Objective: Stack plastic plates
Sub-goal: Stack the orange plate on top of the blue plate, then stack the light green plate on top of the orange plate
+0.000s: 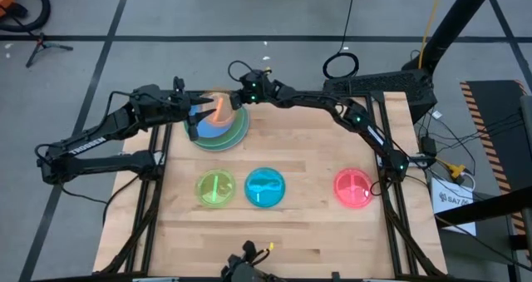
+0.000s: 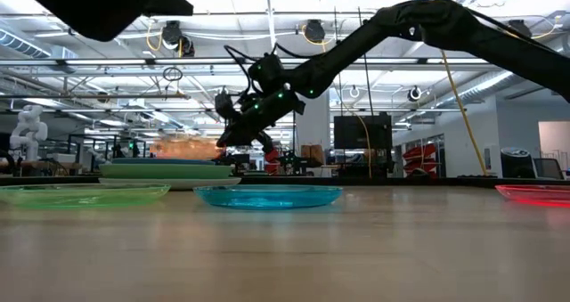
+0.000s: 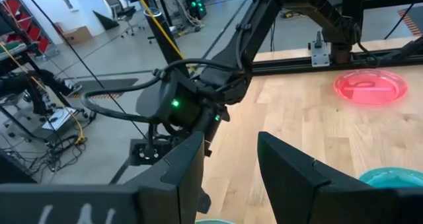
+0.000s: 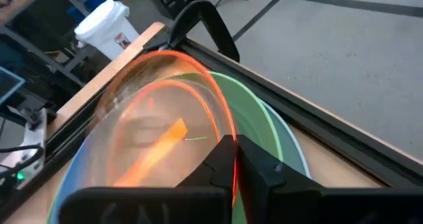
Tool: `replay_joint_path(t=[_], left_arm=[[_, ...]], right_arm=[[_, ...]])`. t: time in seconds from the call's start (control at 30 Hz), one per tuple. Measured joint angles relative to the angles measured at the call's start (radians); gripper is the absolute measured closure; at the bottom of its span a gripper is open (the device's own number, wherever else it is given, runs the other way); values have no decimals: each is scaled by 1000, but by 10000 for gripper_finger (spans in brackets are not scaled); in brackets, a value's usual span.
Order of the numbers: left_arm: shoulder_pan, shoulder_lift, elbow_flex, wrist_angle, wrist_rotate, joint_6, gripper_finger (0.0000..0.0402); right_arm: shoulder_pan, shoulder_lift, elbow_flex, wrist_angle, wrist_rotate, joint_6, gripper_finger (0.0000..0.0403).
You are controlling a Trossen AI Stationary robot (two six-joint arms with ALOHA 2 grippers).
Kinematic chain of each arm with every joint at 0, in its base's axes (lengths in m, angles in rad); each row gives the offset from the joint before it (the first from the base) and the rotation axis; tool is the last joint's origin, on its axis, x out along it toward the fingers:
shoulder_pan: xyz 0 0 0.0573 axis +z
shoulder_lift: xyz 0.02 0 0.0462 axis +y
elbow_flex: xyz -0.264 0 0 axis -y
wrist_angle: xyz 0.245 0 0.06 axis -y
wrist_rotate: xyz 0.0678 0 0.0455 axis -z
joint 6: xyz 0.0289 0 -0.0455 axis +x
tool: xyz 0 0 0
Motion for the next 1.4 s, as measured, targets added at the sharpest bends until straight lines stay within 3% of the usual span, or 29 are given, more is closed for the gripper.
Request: replay_joint_path(t=[0.33,0.53,0.7,1.0,1.17,1.4], left_arm=[[0,0,0,-6,0,0,252],[0,1,0,-12,0,-2,252],[0,5,0,-31,0,-20,252],[-1,49,-1,-82,0,-90,252],[-45,60,-1,-113,10,-140,252],[-172,59,-32,-69,13,-220,252]], right_arm=[[5,2,0,-12,20,12,299],[-1,2,0,-11,-113,42,254],[3,-29,-1,-52,-215,-35,250],[130,-196,-15,-432,-162,-378,270],[211,-313,-193,-374,-159,-428,279],[277,-557,-637,3,-132,-407,282]])
